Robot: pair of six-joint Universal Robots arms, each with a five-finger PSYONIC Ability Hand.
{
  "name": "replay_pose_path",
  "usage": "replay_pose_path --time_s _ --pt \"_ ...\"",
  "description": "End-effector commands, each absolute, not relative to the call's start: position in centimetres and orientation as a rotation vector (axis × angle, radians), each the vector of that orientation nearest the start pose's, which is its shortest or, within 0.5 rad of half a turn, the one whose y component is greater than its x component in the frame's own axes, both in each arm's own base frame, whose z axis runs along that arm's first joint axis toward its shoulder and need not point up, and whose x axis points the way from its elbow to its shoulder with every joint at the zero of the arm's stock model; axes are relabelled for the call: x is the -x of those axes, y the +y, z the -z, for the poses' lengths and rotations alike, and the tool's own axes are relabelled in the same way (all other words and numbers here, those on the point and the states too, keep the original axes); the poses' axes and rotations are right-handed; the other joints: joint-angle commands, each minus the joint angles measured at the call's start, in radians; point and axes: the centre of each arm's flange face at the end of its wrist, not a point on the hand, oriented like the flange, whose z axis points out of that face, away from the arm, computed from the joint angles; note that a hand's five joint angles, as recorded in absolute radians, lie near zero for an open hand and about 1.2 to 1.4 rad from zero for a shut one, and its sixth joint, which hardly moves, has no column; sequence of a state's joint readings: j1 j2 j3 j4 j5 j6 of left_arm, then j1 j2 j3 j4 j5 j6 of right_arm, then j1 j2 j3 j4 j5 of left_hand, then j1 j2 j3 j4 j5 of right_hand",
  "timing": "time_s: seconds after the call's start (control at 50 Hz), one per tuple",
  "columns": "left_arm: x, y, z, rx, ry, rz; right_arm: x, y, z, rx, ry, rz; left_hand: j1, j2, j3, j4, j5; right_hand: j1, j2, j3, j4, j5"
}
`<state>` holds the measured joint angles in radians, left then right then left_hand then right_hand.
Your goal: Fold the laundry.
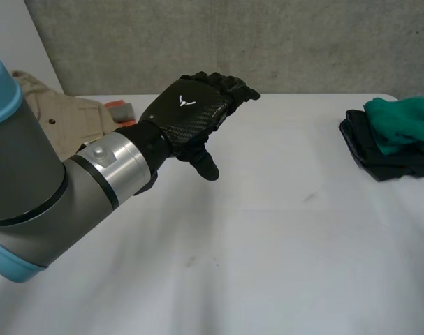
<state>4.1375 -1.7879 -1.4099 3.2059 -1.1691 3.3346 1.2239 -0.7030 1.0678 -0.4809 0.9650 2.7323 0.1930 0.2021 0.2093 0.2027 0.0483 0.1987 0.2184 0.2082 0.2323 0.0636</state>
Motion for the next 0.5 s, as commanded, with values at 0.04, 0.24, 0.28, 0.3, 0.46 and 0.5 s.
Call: replay_pose_path --time_s 0.04,0.24,0.28,0.3,0.46,0.5 --pt "33.1 -20.4 -29.3 1.049 -1.58 -1.769 0.9 -45.6 -19.9 0.594 2.43 2.139 0.006 -0.003 -0.011 -0.004 -0.024 -0.024 -0.044 -0.034 -0.058 -0.064" --pt "33.1 -20.3 -29.8 1.046 -1.564 -1.785 7.0 -44.7 -27.7 0.541 2.907 2.506 0.0 -0.009 -0.016 -0.01 -0.03 -0.024 -0.044 -0.034 -0.058 -0.064" --pt "33.0 -20.4 -30.3 1.041 -1.554 -1.802 6.1 -45.6 -29.7 0.546 2.79 2.746 0.0 -0.009 -0.016 -0.01 -0.03 -0.024 -0.044 -0.034 -0.058 -0.064" --pt "32.9 -20.5 -30.4 1.037 -1.553 -1.81 4.9 -46.0 -30.3 0.566 2.696 2.825 0.0 -0.009 -0.016 -0.01 -0.03 -0.024 -0.044 -0.034 -0.058 -0.064" --pt "30.7 -24.6 -32.2 0.873 -1.595 -2.064 -11.0 -42.3 -34.1 0.783 1.727 3.032 -0.006 -0.015 -0.022 -0.016 -0.036 -0.024 -0.044 -0.034 -0.058 -0.064" --pt "29.0 -27.1 -32.7 0.787 -1.627 -2.181 -15.1 -39.6 -32.9 0.899 1.575 2.889 -0.006 -0.015 -0.022 -0.016 -0.036 -0.024 -0.044 -0.034 -0.058 -0.064"
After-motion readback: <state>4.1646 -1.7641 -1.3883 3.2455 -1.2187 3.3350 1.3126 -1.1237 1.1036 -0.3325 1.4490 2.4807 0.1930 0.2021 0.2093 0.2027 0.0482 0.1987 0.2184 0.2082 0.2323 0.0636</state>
